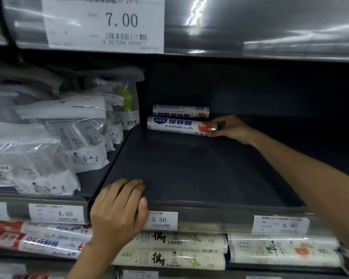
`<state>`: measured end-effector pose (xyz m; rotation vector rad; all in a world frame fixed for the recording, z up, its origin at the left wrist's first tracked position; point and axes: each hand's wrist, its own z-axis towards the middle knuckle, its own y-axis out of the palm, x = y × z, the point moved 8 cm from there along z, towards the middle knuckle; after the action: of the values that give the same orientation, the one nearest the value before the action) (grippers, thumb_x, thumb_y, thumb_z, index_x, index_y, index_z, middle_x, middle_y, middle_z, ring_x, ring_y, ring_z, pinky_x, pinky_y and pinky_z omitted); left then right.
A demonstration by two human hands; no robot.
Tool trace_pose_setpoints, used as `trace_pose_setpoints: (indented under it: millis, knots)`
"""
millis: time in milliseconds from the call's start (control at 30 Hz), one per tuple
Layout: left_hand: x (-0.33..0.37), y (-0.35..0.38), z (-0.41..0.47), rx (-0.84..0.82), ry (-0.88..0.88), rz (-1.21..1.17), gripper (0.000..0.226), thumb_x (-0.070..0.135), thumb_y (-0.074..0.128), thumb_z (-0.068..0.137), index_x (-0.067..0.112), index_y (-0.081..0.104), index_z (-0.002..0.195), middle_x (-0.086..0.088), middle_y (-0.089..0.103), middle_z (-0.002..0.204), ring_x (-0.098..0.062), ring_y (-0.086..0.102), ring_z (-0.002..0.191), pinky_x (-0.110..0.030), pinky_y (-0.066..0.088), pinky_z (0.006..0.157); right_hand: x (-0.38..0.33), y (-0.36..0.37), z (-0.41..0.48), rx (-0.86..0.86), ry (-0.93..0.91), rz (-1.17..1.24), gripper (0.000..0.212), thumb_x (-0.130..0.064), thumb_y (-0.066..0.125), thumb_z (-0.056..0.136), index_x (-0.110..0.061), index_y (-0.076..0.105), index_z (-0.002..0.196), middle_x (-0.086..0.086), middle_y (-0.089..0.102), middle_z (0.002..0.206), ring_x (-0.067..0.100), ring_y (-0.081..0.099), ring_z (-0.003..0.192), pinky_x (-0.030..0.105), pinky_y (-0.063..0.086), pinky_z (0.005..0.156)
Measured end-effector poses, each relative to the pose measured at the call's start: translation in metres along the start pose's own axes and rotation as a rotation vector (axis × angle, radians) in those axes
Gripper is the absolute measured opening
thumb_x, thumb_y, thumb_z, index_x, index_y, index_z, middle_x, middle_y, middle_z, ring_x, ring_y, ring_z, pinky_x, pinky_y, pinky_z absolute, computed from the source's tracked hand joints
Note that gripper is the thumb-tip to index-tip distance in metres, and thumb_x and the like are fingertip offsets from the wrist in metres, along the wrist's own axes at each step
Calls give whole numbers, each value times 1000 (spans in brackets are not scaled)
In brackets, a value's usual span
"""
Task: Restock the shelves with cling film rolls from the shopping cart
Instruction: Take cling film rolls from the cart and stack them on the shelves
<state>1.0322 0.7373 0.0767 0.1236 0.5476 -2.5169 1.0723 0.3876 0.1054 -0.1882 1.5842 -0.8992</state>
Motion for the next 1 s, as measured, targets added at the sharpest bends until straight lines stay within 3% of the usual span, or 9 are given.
trace_pose_setpoints:
  millis: [233, 433, 600, 767, 867, 1000]
  knots:
    - [1, 1, -3, 25, 10, 6, 43, 19, 37, 92, 4, 74, 77, -8, 73, 85, -26, 66, 76, -33, 45, 68, -2, -9, 23, 264, -28, -20, 54, -1, 82, 67, -7, 63, 117, 7, 64, 118, 12, 58, 101, 21, 46, 89]
    - [1, 1, -3, 20, 2, -17, 47, 21, 35, 93, 4, 74, 76, -8, 73, 86, -24, 63, 81, -32, 45, 70, 9, -6, 30, 227, -10, 117, 49, -13, 79, 74, -10, 62, 120, 3, 64, 118, 9, 58, 103, 19, 44, 91]
    - [1, 1, -2, 19, 1, -37, 48, 22, 34, 94, 4, 74, 76, -7, 73, 85, -21, 59, 85, -31, 44, 71, 8, -10, 39, 350, -23, 38, 47, -4, 81, 70, -6, 62, 113, 6, 63, 113, 12, 57, 100, 20, 45, 86]
    - [0, 1, -2, 19, 4, -45, 48, 23, 34, 94, 4, 75, 76, -7, 73, 86, -21, 60, 84, -31, 45, 71, 2, -8, 47, 451, -91, -45, 50, 7, 77, 69, -1, 60, 115, 13, 63, 118, 23, 59, 110, 20, 43, 92]
    - [0, 0, -2, 18, 0, -40, 48, 23, 34, 94, 5, 74, 76, -6, 73, 86, -20, 59, 85, -30, 44, 71, 2, -7, 48, 427, -86, -32, 50, 2, 78, 71, -2, 59, 117, 10, 62, 118, 18, 57, 108, 18, 42, 90]
    - [1, 1, -2, 21, 1, -46, 48, 23, 34, 93, 5, 74, 75, -6, 73, 85, -19, 58, 85, -29, 43, 71, 9, -10, 44, 373, -70, 88, 52, -4, 77, 74, -3, 57, 122, 9, 61, 120, 19, 58, 110, 25, 45, 95]
